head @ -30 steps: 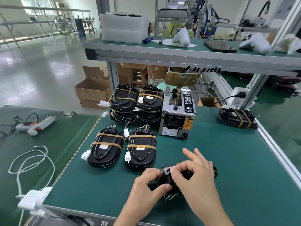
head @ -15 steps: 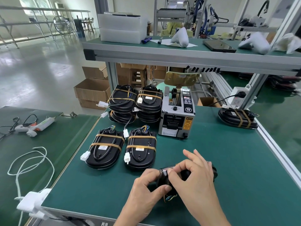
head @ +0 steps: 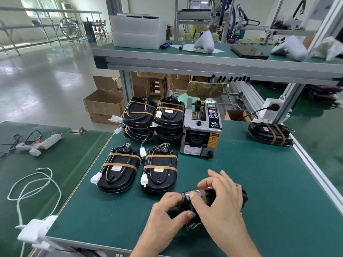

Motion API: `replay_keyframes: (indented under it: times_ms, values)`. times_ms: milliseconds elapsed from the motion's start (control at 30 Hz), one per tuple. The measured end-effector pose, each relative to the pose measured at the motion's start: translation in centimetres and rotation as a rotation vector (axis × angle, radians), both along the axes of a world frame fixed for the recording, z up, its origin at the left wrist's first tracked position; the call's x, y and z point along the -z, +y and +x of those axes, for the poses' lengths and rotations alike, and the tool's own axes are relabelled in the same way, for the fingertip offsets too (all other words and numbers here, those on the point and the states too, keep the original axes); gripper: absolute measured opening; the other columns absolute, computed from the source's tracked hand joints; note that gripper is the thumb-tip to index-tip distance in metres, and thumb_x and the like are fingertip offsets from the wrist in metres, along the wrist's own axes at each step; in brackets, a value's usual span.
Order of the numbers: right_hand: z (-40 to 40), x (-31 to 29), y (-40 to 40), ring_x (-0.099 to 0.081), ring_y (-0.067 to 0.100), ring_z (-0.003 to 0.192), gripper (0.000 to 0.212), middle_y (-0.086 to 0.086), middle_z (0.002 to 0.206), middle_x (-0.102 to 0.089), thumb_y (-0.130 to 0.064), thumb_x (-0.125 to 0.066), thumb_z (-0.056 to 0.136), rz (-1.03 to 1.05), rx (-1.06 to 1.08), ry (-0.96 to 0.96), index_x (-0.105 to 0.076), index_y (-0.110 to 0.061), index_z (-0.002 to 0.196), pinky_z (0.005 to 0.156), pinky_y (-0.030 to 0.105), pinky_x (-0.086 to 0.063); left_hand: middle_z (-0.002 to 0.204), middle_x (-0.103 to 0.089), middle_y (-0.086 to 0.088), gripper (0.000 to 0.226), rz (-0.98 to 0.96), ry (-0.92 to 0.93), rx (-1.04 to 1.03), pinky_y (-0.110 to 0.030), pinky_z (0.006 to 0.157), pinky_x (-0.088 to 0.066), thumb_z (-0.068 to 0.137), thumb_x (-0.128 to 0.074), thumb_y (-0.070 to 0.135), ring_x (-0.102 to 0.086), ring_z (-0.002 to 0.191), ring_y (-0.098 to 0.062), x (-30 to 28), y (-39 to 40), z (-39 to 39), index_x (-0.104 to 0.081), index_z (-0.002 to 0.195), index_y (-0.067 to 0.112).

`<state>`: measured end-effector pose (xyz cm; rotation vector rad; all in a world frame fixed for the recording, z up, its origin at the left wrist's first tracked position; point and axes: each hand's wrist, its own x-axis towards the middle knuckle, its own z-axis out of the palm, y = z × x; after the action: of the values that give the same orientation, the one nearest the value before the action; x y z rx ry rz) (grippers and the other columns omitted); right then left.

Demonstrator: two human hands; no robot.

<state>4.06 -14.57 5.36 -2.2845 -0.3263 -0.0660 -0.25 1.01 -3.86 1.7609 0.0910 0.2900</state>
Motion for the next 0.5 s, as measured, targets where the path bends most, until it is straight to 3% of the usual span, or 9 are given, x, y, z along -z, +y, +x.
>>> replay_keyframes:
  times_ms: [133,300,433,500]
  values:
    - [0.1,0.2,0.0,-0.011,-0.006,0.149,0.022,-0.032,0.136,-0.042,-0.034,-0.071,0.087,-0.019,-0.011,0.001,-0.053,-0.044,0.092,0.115,0.016,0.022,0.121,-0.071,0.003,0.046,0.004,-0.004,0.005,-0.032,0.100,-0.055,0.083,-0.079,0.069,-0.070,0.116,-0.020,0.0,0.0,0.0,-0.078,0.118,0.039]
    - [0.1,0.2,0.0,-0.015,-0.008,0.147,0.021,-0.034,0.135,-0.046,-0.030,-0.067,0.091,0.008,-0.030,-0.013,-0.052,-0.043,0.094,0.121,0.022,0.017,0.120,-0.072,0.003,0.046,-0.022,-0.016,-0.006,-0.030,0.100,-0.055,0.081,-0.079,0.070,-0.070,0.115,-0.018,-0.2,-0.1,0.0,-0.079,0.116,0.041]
    - [0.3,0.2,-0.6,-0.024,-0.013,0.144,0.026,-0.035,0.132,-0.053,-0.019,-0.066,0.095,0.105,-0.016,0.000,-0.055,-0.042,0.101,0.124,0.022,0.004,0.119,-0.073,0.002,0.045,-0.003,-0.027,-0.013,-0.029,0.100,-0.054,0.081,-0.080,0.068,-0.071,0.115,-0.018,-0.1,-0.1,0.0,-0.080,0.115,0.039]
    - [0.5,0.1,-1.3,-0.042,-0.002,0.137,0.023,-0.030,0.124,-0.063,-0.023,-0.066,0.096,0.207,0.031,0.064,-0.062,-0.043,0.107,0.124,0.030,-0.018,0.119,-0.072,0.002,0.045,-0.009,-0.030,-0.014,-0.026,0.100,-0.053,0.080,-0.081,0.068,-0.071,0.114,-0.019,-0.1,-0.1,0.0,-0.080,0.115,0.039]
